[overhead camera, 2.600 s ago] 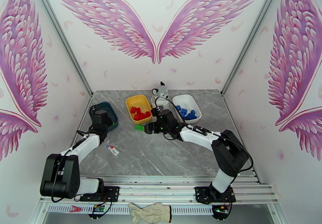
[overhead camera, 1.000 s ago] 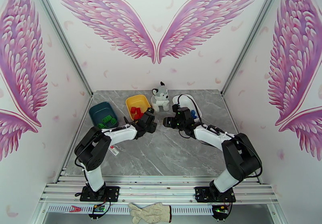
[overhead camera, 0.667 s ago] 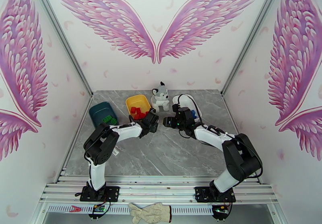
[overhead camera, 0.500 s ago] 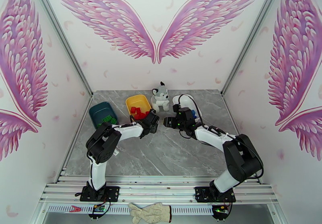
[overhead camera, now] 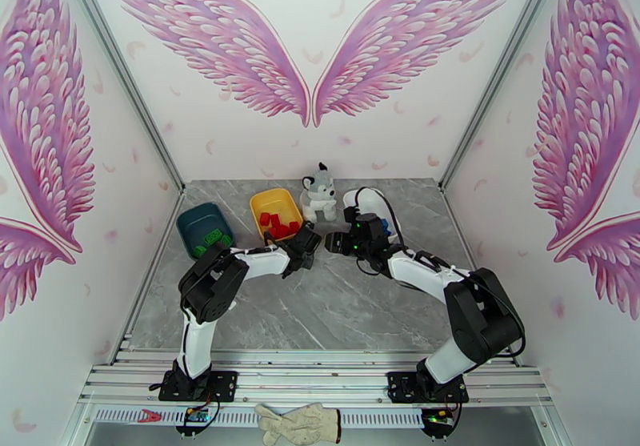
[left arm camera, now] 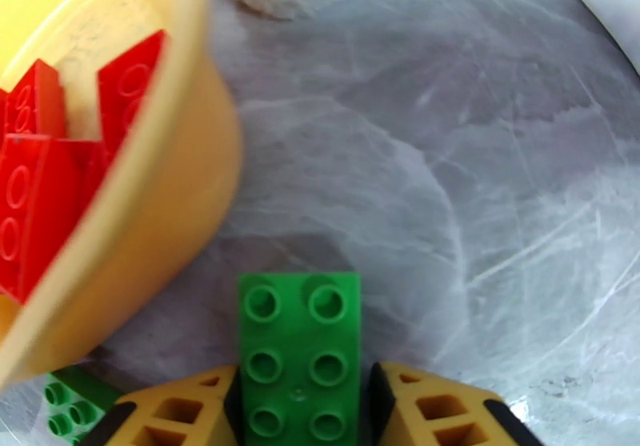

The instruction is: Sort the legos into containers by color

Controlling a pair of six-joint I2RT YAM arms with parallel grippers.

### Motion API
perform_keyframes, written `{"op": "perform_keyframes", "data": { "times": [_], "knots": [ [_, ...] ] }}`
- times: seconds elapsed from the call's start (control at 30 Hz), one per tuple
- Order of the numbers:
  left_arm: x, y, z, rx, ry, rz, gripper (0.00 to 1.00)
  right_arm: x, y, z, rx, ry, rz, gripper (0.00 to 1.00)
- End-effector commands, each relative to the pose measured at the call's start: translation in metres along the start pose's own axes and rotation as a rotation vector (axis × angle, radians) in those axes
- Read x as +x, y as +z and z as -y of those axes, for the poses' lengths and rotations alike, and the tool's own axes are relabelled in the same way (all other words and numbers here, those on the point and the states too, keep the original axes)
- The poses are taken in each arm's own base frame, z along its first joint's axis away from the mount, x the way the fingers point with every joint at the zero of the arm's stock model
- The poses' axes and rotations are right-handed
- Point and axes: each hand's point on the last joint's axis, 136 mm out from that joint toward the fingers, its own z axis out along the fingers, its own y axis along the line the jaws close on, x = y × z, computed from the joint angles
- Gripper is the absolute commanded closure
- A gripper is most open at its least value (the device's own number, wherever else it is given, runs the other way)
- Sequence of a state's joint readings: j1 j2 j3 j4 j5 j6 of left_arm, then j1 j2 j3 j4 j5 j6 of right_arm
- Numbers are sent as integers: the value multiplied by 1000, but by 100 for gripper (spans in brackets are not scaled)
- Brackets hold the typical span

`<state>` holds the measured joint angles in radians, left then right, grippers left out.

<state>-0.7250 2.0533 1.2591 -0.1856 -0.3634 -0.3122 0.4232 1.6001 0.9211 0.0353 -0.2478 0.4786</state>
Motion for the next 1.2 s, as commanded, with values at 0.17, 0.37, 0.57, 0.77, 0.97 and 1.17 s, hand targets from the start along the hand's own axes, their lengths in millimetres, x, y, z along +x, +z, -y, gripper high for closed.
{"op": "perform_keyframes", "data": {
  "times": [0.17, 0.37, 0.57, 0.77, 0.97, 1.17],
  "knots": [
    [-7, -11, 11, 12, 10, 29, 67, -6, -8, -4, -27, 13, 30, 34],
    [-24, -44, 1, 37, -28, 103, 70, -6, -11, -11, -67, 10, 32, 35],
    [-40, -74, -26, 40, -88, 171, 71, -2, -9, -29, -151, 7, 9, 34],
    [-48, -95, -83, -2, -217, 227, 72, 14, 6, -69, -264, -41, -64, 34],
    [-41, -119, -169, -86, -445, 319, 71, 38, 25, -117, -352, -104, -146, 34],
    [-25, -141, -252, -220, -621, 380, 70, 55, 39, -141, -368, -142, -189, 34]
  ]
}}
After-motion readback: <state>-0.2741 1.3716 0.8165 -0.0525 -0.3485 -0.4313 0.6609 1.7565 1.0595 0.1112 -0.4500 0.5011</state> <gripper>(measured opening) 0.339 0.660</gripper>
